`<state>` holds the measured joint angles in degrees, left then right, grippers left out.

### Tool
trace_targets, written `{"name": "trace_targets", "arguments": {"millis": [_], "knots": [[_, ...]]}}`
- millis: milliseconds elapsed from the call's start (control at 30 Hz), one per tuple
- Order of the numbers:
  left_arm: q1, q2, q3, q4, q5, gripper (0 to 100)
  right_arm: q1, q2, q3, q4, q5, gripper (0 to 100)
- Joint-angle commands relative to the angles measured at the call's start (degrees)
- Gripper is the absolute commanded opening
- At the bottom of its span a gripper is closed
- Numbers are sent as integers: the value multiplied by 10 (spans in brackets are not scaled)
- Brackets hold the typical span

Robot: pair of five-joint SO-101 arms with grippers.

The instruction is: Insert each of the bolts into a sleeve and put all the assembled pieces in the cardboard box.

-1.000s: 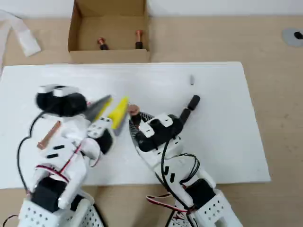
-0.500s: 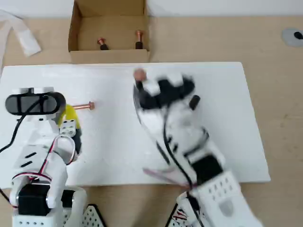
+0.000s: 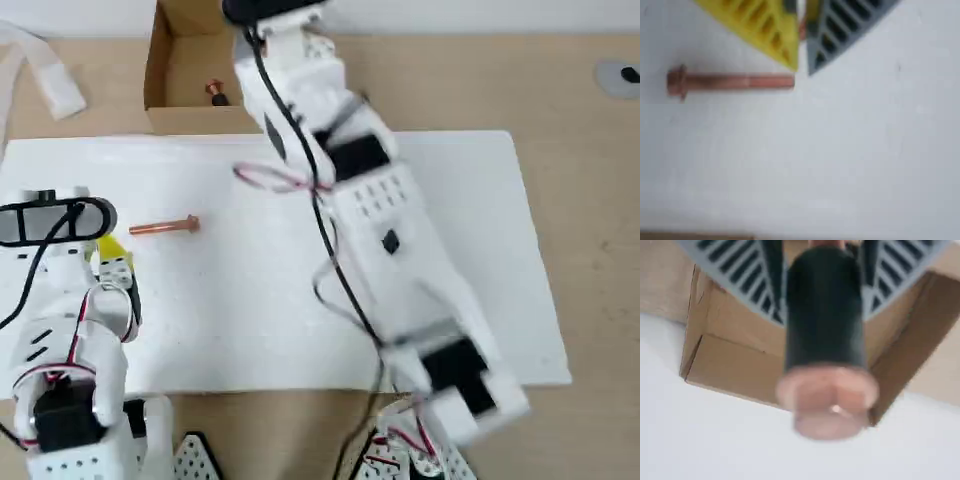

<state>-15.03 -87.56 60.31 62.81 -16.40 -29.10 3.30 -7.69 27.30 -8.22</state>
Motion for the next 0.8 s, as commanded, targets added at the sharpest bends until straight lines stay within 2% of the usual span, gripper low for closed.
{"name": "trace_targets", "arguments": {"millis": [0,400,567,767], "knots": [[-14,-4,2,2,-2,2,26,122,-174,-16,6,9],[-11,-4,-1,2,-2,2,71,560,-612,-11,7,9],[-11,-4,1,2,-2,2,73,688,-702,-14,23,11],[-11,-4,2,3,-2,2,73,764,-735,-17,50,13]]}}
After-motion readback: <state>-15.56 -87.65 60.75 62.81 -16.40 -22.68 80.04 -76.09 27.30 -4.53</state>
